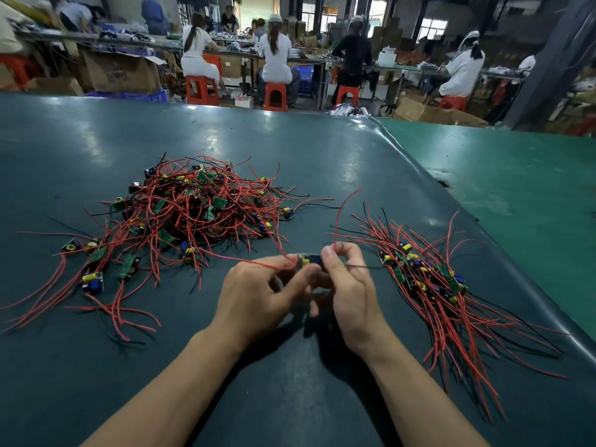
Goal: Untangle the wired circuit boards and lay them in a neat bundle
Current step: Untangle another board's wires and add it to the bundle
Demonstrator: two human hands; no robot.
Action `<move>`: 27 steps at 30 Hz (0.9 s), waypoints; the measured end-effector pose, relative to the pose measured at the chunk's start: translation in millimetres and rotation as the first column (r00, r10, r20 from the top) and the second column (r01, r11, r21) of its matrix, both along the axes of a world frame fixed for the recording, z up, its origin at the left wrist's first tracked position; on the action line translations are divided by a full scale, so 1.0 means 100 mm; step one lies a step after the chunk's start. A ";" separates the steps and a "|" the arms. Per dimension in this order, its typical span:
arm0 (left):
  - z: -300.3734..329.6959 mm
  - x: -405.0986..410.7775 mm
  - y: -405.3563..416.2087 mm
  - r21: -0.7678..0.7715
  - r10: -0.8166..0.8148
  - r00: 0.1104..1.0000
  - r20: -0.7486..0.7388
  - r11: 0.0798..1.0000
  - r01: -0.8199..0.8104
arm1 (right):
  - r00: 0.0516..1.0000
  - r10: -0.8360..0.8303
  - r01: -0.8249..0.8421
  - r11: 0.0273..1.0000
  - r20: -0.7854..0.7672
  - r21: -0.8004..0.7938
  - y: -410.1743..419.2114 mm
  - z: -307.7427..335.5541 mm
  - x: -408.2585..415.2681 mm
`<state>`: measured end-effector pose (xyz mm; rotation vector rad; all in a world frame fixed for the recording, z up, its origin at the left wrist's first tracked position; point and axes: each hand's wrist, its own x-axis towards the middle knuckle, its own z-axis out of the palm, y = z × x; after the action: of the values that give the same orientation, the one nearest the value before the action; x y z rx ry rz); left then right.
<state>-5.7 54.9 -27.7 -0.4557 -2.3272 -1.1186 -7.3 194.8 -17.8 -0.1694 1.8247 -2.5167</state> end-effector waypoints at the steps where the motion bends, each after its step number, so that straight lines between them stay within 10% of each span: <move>1: 0.00 -0.01 0.00 0.064 0.014 0.998 0.059 0.998 -0.017 | 1.000 0.019 -0.019 1.000 0.002 0.024 0.00 0.00 0.02; 7: 0.03 -0.08 -0.06 0.540 -0.316 0.903 0.291 0.834 0.118 | 0.990 0.141 -0.140 0.988 -0.005 0.071 0.03 -0.01 0.03; 18: -0.01 -0.08 -0.03 0.473 -0.311 0.893 0.324 0.871 0.132 | 0.988 0.039 0.005 0.958 -0.146 0.287 0.12 -0.05 -0.02; 27: 0.03 -0.12 -0.04 0.703 -0.263 0.936 0.234 0.710 0.024 | 0.995 0.095 -0.096 0.994 0.026 0.045 0.11 0.01 0.00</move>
<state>-17.7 50.7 -25.1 -0.1706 -1.9094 -2.1605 -7.7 206.0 -16.3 -0.2190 1.8186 -2.4009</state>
